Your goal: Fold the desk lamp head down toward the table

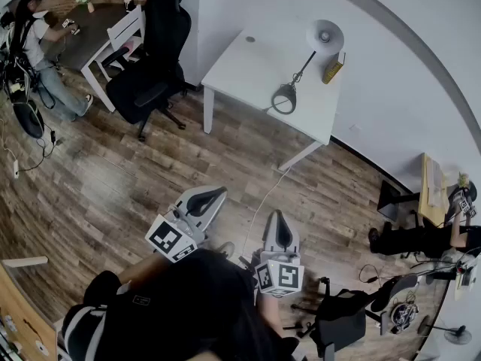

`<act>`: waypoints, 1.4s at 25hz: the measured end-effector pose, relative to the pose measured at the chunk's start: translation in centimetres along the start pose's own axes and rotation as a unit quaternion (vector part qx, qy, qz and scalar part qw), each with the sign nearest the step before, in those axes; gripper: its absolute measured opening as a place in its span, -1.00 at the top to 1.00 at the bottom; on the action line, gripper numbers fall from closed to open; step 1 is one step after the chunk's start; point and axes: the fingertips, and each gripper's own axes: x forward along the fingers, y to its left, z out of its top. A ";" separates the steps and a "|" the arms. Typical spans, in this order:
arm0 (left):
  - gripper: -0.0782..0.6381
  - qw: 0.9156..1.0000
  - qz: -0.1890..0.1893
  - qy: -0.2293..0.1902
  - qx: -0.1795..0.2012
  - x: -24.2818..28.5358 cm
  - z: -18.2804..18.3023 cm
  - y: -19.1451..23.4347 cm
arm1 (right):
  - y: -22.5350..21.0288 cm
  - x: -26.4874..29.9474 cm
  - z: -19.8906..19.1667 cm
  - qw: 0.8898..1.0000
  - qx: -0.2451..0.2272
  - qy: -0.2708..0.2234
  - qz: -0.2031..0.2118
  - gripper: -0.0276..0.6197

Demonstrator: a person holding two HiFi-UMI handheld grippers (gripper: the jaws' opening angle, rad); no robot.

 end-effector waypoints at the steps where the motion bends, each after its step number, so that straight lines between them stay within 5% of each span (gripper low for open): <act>1: 0.71 1.000 0.000 0.000 -0.001 0.0 -0.1 -0.1 | 0.0 -0.1 -0.1 1.000 0.000 0.000 0.001 0.89; 27: 0.71 0.999 -0.033 0.019 -0.017 -3.5 0.3 5.8 | 6.2 3.3 -1.1 0.999 0.013 -0.004 -0.032 0.88; 35: 0.71 0.999 -0.033 0.026 -0.031 -1.3 -1.3 7.8 | 4.8 6.0 -2.5 0.999 0.013 0.013 -0.038 0.88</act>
